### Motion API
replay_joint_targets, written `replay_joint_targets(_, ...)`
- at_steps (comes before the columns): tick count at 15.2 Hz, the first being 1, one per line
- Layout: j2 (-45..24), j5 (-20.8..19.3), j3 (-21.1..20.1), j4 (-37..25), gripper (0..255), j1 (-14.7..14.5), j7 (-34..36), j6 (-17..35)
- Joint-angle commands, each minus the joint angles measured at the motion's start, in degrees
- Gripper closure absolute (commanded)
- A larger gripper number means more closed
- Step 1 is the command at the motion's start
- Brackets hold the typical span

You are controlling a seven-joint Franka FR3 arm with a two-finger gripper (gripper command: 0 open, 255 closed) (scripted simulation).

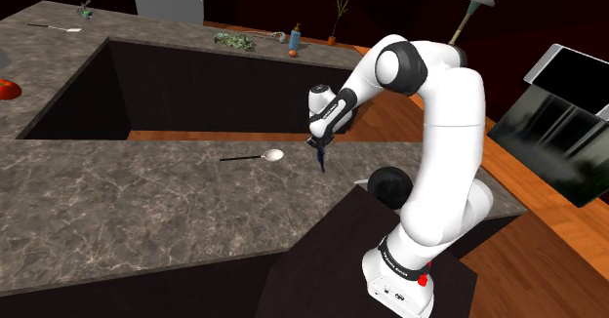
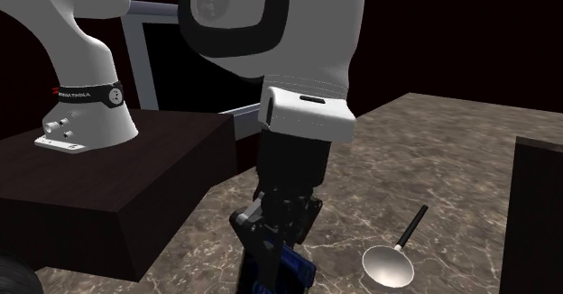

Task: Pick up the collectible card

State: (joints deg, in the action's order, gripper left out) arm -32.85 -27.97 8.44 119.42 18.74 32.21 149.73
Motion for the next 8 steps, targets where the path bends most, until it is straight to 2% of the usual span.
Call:
replay_joint_targets(1,1.6,0.3,-0.2,0.5,255,0.2,-0.7,-1.1)
replay_joint_targets(8,6.5,1.4,-0.8,1.5,255,0.5,-2.6,-4.8)
